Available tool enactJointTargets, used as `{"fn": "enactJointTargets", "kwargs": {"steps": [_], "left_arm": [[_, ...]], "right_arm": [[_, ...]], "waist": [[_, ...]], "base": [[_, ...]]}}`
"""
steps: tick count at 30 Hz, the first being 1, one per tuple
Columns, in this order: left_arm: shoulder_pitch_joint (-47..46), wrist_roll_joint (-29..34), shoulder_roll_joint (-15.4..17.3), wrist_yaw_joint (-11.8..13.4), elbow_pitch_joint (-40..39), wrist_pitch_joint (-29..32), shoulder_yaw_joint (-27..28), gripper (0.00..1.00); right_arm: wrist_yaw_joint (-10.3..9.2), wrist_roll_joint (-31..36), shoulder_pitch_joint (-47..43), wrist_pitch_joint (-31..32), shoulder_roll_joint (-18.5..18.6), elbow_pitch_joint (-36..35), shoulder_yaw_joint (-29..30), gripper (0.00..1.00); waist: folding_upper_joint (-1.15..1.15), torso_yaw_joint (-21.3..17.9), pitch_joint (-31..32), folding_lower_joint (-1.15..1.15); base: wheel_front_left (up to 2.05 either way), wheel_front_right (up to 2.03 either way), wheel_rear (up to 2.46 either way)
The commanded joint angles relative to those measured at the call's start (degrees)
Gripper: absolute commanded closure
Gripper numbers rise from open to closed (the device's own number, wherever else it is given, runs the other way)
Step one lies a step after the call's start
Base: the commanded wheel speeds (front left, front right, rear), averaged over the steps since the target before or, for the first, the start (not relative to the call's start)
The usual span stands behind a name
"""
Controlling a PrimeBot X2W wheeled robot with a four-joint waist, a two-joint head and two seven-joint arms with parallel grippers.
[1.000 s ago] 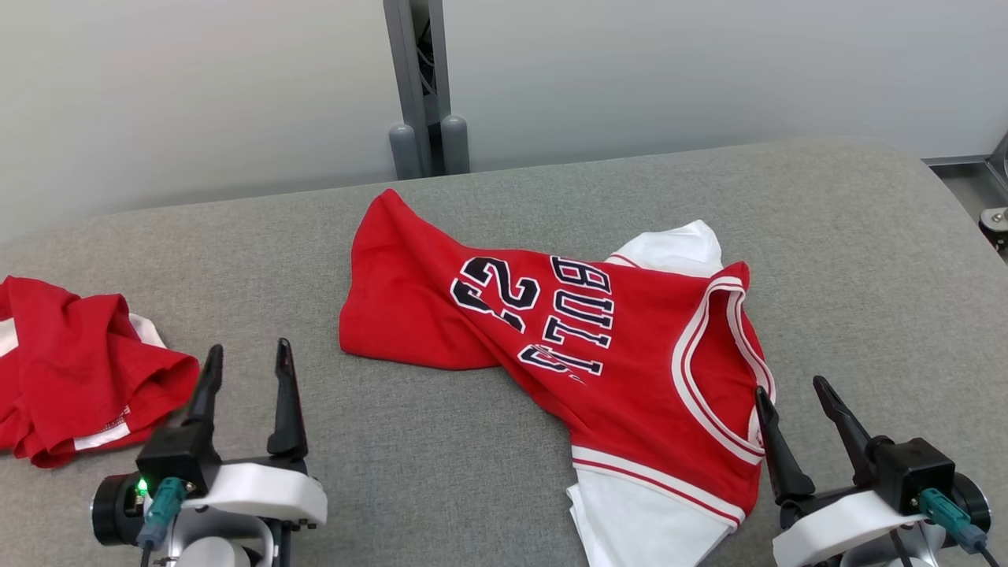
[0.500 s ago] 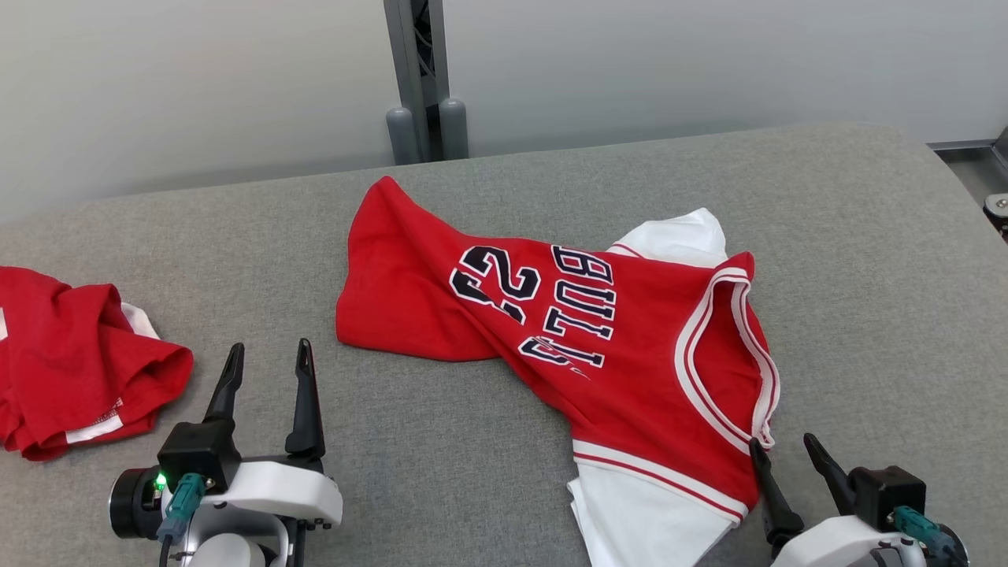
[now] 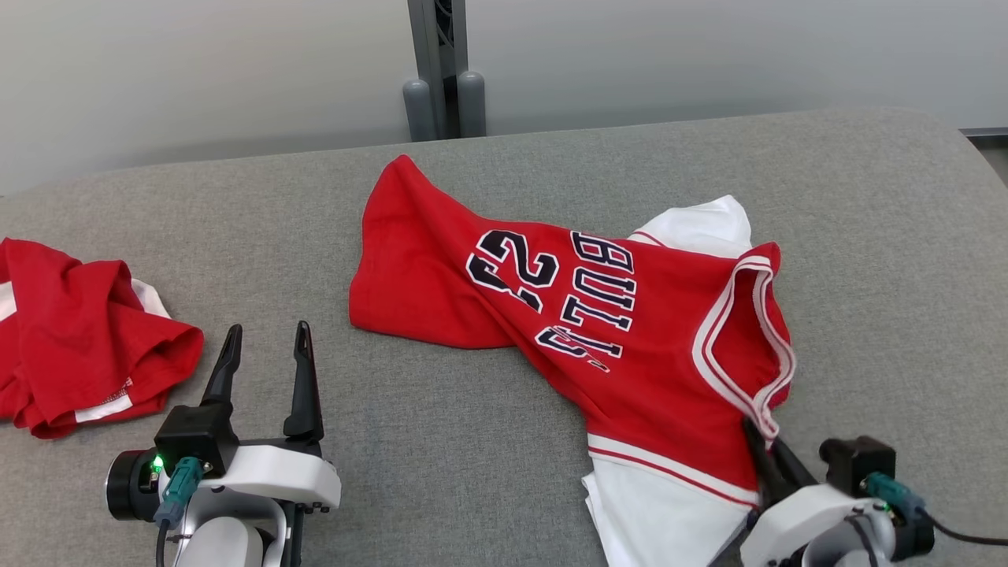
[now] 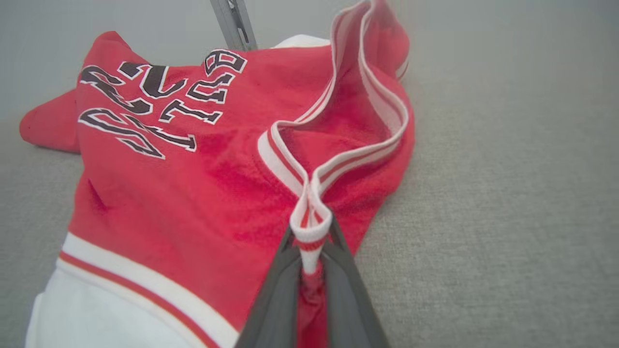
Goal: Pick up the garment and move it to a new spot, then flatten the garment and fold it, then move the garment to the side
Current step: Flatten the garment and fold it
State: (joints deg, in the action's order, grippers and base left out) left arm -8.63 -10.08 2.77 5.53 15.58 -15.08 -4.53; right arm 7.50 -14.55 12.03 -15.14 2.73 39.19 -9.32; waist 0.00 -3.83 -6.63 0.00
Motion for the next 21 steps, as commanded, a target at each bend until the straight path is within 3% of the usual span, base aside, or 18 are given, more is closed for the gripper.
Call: {"fn": "enactJointTargets", "kwargs": {"steps": [1,5,10,21], "left_arm": [[-0.3,0.0,0.2,-0.2,0.0,0.0,0.2,0.00],[-0.2,-0.5,0.2,0.0,0.2,0.0,0.1,0.00],[-0.4,-1.5,0.2,0.4,0.4,0.0,-0.8,0.00],[-2.6,-1.5,0.2,0.1,0.5,0.0,-2.2,0.00]], "right_arm": [[-0.02,-0.5,0.8,-0.1,0.5,-0.9,0.6,1.00],[-0.02,0.3,2.2,-0.1,2.3,-3.7,1.9,1.00],[-0.02,0.4,5.8,-0.1,7.3,-5.3,2.3,1.00],[-0.02,-1.3,18.2,-0.1,17.6,2.8,1.9,1.00]], "waist": [[0.00,0.0,0.1,0.00],[0.00,0.0,0.2,0.00],[0.00,0.0,0.1,0.00],[0.00,2.7,-3.2,0.00]], "base": [[0.00,0.00,0.00],[0.00,0.00,0.00],[0.00,0.00,0.00],[0.00,0.00,0.00]]}}
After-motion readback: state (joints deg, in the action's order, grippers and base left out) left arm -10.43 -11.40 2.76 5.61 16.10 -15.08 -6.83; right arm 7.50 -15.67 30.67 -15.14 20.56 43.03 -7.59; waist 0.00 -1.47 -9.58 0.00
